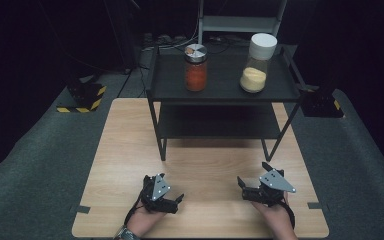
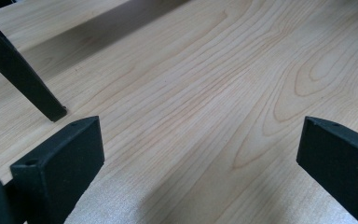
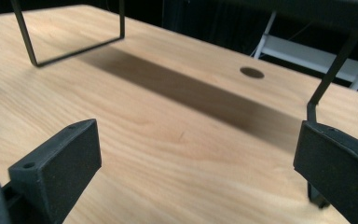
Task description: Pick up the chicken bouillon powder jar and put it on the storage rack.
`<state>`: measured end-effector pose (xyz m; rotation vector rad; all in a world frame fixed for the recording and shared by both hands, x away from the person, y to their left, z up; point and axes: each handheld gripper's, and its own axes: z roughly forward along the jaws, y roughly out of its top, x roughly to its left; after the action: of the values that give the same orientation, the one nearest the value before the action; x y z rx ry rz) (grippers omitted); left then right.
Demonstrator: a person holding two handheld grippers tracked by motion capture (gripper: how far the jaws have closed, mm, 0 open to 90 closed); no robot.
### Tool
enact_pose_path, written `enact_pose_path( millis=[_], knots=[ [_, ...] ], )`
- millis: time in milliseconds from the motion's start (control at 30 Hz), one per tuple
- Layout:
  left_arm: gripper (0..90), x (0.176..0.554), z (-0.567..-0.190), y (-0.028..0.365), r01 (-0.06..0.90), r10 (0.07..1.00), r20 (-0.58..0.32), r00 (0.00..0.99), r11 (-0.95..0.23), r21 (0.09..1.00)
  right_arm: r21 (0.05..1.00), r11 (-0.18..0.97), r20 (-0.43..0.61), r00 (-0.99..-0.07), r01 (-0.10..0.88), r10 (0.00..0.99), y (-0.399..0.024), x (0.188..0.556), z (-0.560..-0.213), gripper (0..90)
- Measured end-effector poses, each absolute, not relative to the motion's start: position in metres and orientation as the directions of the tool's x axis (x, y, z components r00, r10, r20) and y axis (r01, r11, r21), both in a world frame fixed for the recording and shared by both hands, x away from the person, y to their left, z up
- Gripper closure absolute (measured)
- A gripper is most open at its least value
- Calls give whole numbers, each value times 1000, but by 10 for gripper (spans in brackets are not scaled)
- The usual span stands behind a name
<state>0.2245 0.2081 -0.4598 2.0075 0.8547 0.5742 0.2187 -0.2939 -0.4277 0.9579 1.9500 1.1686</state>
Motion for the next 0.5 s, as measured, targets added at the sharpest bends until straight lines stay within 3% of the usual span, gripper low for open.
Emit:
enact_pose_path(
  millis=[500],
  knots=[
    [9,225,-460,208,351,744,81,663,-404,845,883,357,-172,-498,305,850,-299,216,-451,0]
  ],
)
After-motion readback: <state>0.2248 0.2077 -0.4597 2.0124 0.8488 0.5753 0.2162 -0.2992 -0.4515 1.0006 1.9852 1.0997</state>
